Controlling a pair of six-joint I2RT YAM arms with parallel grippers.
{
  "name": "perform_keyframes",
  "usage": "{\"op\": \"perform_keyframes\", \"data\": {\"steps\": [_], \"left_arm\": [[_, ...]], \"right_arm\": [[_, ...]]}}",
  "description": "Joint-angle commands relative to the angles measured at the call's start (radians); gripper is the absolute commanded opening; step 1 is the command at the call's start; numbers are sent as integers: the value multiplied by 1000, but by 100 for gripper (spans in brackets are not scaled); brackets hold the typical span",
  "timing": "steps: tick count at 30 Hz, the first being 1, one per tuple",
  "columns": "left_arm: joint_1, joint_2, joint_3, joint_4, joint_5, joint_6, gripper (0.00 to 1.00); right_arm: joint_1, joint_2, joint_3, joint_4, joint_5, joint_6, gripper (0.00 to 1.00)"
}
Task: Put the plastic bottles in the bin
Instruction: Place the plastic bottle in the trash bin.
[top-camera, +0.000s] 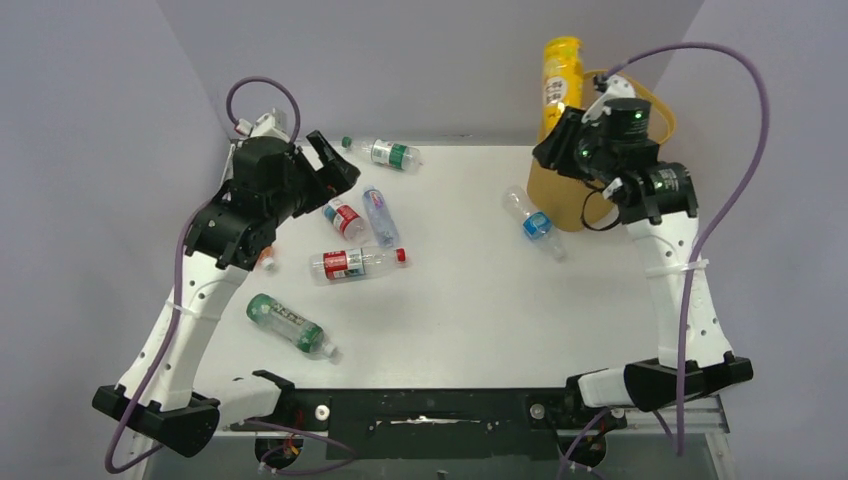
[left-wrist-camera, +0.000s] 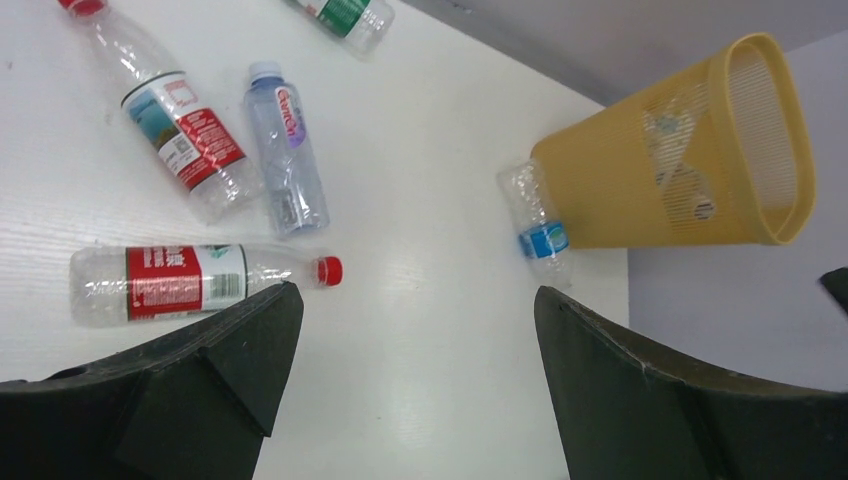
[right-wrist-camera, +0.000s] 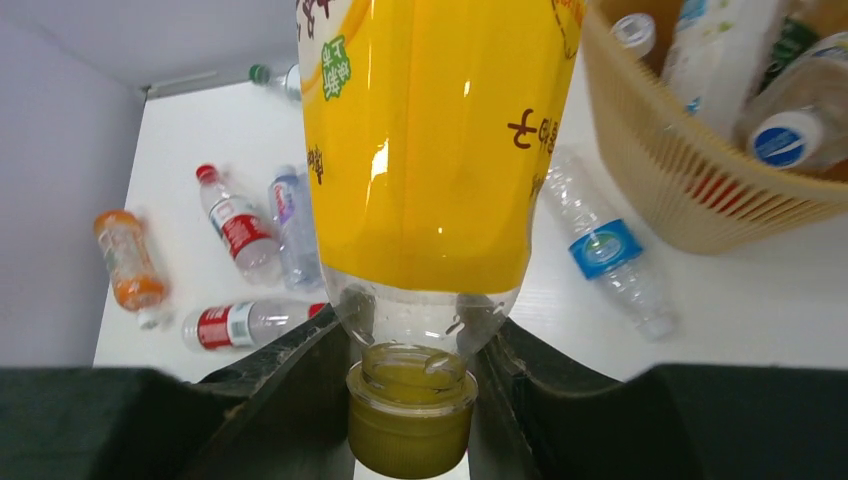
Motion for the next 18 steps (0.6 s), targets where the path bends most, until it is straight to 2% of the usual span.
{"op": "perform_keyframes", "data": {"steps": [1, 7, 10, 14, 16, 18], "left_arm": [[18, -42, -76, 7, 35, 22, 87], [38, -72, -136, 7, 48, 30, 87], [49, -77, -154, 6, 56, 35, 88], [66, -76, -184, 11, 77, 47, 88], [73, -73, -197, 11, 92, 58, 88], [82, -69, -214, 11, 104, 79, 88]], "right_arm": [[-189, 61, 126, -17, -186, -82, 7], [-416, 139, 165, 10, -388, -67, 7], [-474, 180, 185, 15, -444, -60, 11], [-514, 224, 210, 18, -492, -57, 33], [-529, 237, 221, 15, -506, -57, 57], [-536, 243, 227, 15, -516, -55, 70]]}}
